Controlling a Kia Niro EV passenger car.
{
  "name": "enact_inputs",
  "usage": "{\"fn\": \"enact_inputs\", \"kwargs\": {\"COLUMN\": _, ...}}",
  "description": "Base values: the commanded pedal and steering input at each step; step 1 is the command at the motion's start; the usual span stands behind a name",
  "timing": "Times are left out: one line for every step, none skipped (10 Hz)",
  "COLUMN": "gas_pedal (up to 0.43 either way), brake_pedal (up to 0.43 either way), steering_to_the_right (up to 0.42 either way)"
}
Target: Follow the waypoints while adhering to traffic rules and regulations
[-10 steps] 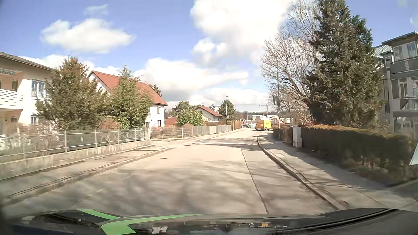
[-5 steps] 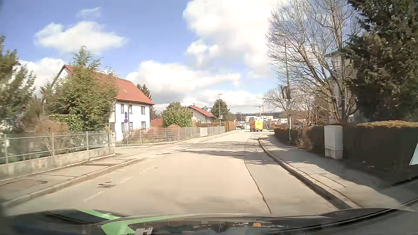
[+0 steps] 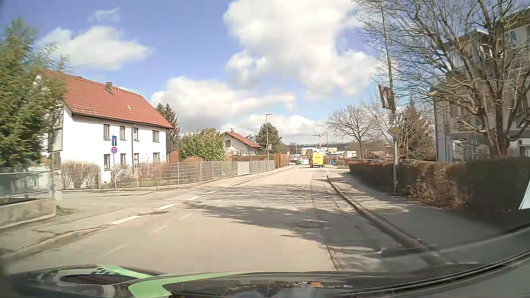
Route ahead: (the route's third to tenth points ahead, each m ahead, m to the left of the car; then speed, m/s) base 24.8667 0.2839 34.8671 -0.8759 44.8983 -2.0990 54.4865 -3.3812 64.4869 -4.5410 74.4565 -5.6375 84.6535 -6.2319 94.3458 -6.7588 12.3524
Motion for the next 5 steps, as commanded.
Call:
{"fn": "enact_inputs", "kwargs": {"gas_pedal": 0.02, "brake_pedal": 0.0, "steering_to_the_right": 0.026}}
{"fn": "enact_inputs", "kwargs": {"gas_pedal": 0.039, "brake_pedal": 0.0, "steering_to_the_right": 0.026}}
{"fn": "enact_inputs", "kwargs": {"gas_pedal": 0.047, "brake_pedal": 0.0, "steering_to_the_right": 0.026}}
{"fn": "enact_inputs", "kwargs": {"gas_pedal": 0.047, "brake_pedal": 0.0, "steering_to_the_right": 0.027}}
{"fn": "enact_inputs", "kwargs": {"gas_pedal": 0.047, "brake_pedal": 0.0, "steering_to_the_right": 0.031}}
